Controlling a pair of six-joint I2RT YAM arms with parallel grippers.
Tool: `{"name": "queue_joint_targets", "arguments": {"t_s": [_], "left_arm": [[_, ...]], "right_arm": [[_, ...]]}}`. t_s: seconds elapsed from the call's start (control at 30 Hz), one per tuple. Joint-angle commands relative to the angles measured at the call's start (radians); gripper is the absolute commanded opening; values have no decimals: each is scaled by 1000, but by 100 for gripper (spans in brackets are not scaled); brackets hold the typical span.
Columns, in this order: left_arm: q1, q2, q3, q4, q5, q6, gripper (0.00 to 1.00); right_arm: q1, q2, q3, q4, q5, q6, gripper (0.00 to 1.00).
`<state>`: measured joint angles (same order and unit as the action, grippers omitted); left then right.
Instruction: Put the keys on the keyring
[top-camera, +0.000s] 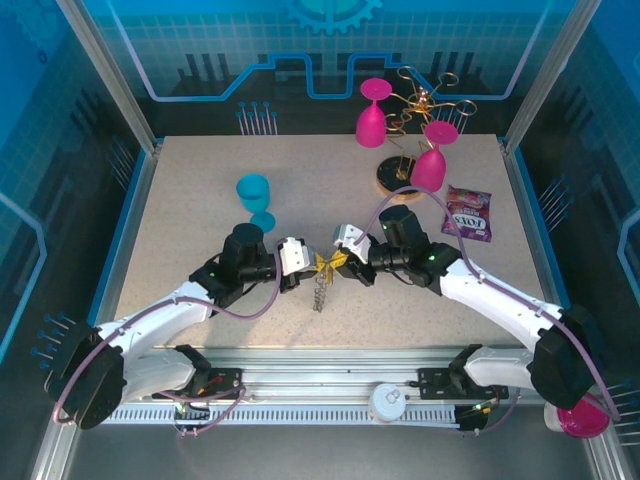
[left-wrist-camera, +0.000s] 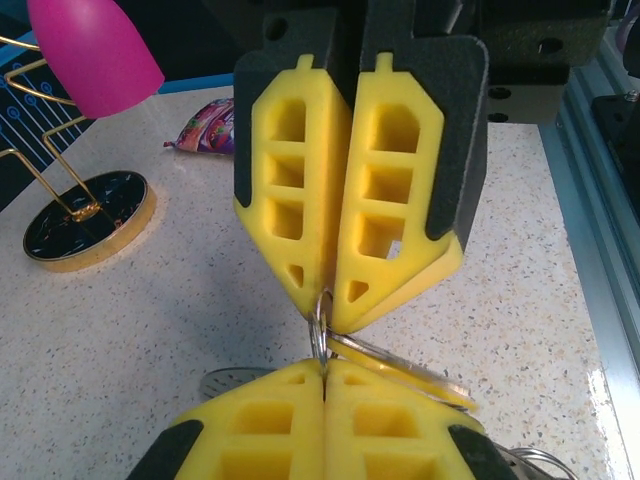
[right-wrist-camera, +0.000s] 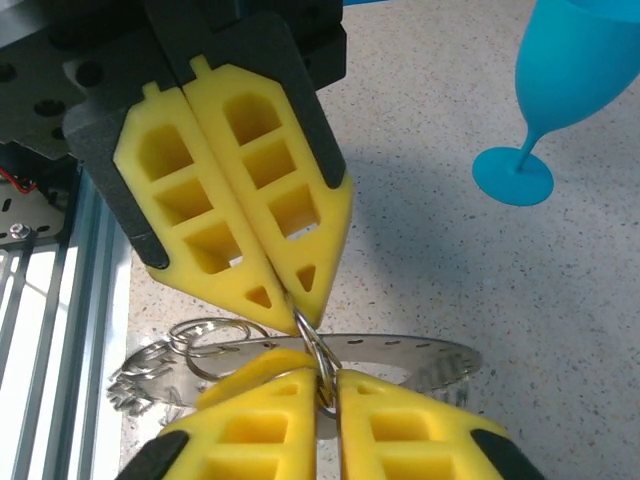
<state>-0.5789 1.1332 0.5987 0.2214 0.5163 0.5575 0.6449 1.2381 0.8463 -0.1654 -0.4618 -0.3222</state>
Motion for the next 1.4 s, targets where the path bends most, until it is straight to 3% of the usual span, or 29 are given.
{"name": "queue_joint_targets", "arguments": {"t_s": [0.0, 0.07, 0.33, 0.57, 0.67, 0.73, 0.8, 1.13, 1.37], "left_arm": [[-7, 1, 0, 30, 22, 25, 0], [-6, -1, -1, 24, 15, 33, 0], [-18, -20, -19, 48, -11, 69, 0], [-36, -16, -34, 104, -15, 68, 0], [-36, -11, -39, 121, -11, 48, 0], [-37, -7, -43, 132, -6, 32, 0], [-37, -3, -45, 136, 8, 22, 0], [-36, 4, -44, 168, 43, -13, 0], [-36, 10, -46, 190, 58, -27, 0]], "right_arm": [[-4, 12, 28, 7, -29, -1, 4], [-9, 9, 56, -10, -14, -4, 0], [-62, 34, 61, -122, 1, 12, 0], [-49, 75, 75, -77, -61, 42, 1], [-53, 47, 54, -40, -55, 27, 28], [-57, 13, 39, -3, -48, 16, 36], [-59, -21, -18, 30, -48, -17, 37], [-57, -24, -53, 125, -119, -67, 28], [-54, -14, -45, 133, -145, -77, 12]]}}
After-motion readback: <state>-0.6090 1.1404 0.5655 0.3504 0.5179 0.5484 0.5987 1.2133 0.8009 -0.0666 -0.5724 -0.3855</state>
